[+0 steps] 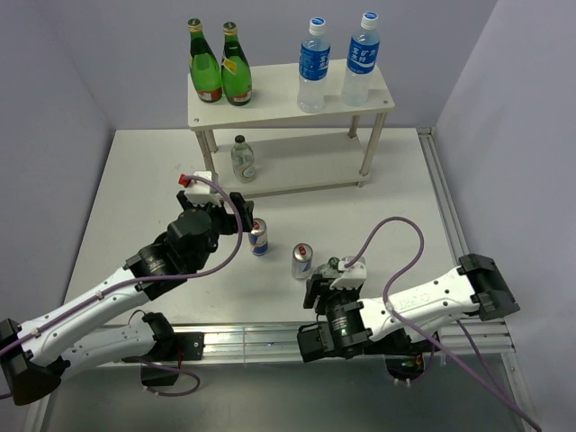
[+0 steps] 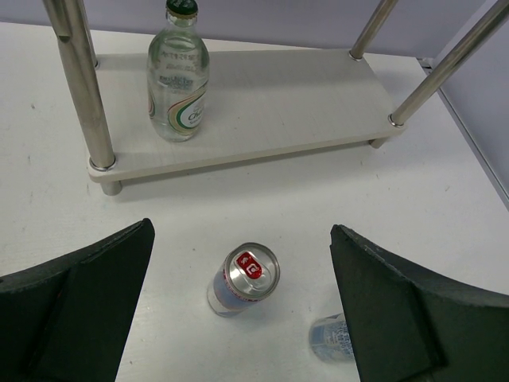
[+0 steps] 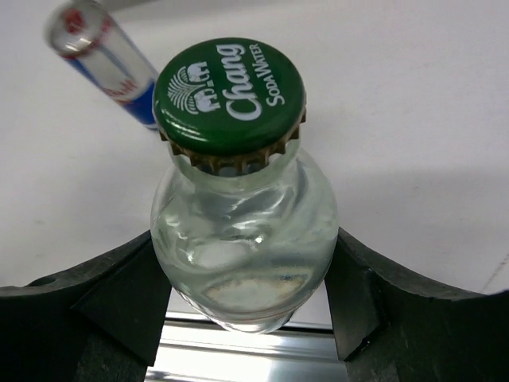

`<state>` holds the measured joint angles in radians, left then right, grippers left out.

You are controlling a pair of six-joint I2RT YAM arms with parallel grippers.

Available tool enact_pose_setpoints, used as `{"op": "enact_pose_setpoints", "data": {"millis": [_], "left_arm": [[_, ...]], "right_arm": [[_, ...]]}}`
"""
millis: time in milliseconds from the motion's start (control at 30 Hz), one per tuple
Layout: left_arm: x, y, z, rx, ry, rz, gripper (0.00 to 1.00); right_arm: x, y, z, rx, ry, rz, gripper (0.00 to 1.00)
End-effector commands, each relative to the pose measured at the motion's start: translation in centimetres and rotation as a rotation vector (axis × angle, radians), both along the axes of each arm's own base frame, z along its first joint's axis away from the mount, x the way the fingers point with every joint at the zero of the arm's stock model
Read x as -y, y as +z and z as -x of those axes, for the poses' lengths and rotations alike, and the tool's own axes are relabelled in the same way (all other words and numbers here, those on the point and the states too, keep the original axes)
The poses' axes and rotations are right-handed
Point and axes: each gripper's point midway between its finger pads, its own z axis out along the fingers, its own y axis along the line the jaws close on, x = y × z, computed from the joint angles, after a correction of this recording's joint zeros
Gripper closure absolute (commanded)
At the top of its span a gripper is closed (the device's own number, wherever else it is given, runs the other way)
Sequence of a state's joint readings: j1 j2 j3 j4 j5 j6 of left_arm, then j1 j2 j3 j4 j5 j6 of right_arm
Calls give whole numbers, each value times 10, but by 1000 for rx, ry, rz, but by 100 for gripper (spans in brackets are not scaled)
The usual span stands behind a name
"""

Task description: Place and organize the beverage onto the shelf

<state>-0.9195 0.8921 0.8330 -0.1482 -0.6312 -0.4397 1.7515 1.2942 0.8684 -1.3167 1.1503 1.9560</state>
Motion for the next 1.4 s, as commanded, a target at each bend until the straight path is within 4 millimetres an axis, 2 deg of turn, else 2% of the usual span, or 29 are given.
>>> {"op": "enact_pose_setpoints", "data": {"millis": [0,33,100,133,233,367,433,467,500,533,567,600,633,667,733,800,867,933,967,1000,1067,1100,1133,1200,1367], "left_arm": [[-3,12,1,21,14,30,1],[-4,12,1,22,16,30,1],[-4,14,2,26,16,34,1],[-5,14,2,26,16,34,1],[-6,16,4,29,16,42,1],[-8,20,5,36,17,49,1],[-8,21,5,38,16,52,1],[-8,22,6,39,15,56,1],[-8,21,6,37,15,55,1],[-8,23,6,39,13,59,1],[-9,23,6,38,15,60,1],[-10,25,7,40,15,63,1],[-10,27,8,42,14,64,1],[-11,29,9,43,14,73,1],[-13,34,11,45,13,78,1],[-17,40,13,51,18,90,1],[-21,47,15,49,23,94,1],[-25,54,18,34,31,83,1],[-28,57,19,29,33,80,1],[-30,70,21,39,35,90,1],[-39,71,23,24,56,61,1],[-43,82,25,33,62,67,1],[-48,78,27,14,70,38,1],[-57,87,30,20,88,32,1],[-78,85,36,49,128,-2,1]], "right_arm": [[-10,78,-14,170,46,-78,100],[-16,96,-14,190,53,-106,100],[-19,114,-15,214,75,-72,100],[-23,130,-16,229,78,-96,100],[-24,158,-19,269,82,-86,100],[-21,181,-28,306,58,-72,100],[-26,187,-32,317,53,-34,100],[-23,190,-40,319,26,-28,100],[-32,197,-42,317,36,-17,100],[-34,189,-46,313,45,19,100],[-29,193,-55,303,35,-4,100],[-45,203,-57,302,100,-45,100],[-48,189,-62,298,134,-26,100],[-40,193,-75,301,109,-51,100],[-45,193,-85,281,140,-73,100],[-44,196,-105,298,112,-65,100],[-56,190,-116,292,143,-43,100],[-60,194,-132,296,135,-52,100],[-65,188,-139,289,136,-29,100],[-64,192,-150,297,115,-43,100],[-74,186,-163,294,125,-43,100],[-72,184,-173,293,111,-42,100],[-76,174,-180,276,113,-23,100],[-83,173,-192,291,118,-55,100],[-85,150,-235,288,72,-47,100]]}}
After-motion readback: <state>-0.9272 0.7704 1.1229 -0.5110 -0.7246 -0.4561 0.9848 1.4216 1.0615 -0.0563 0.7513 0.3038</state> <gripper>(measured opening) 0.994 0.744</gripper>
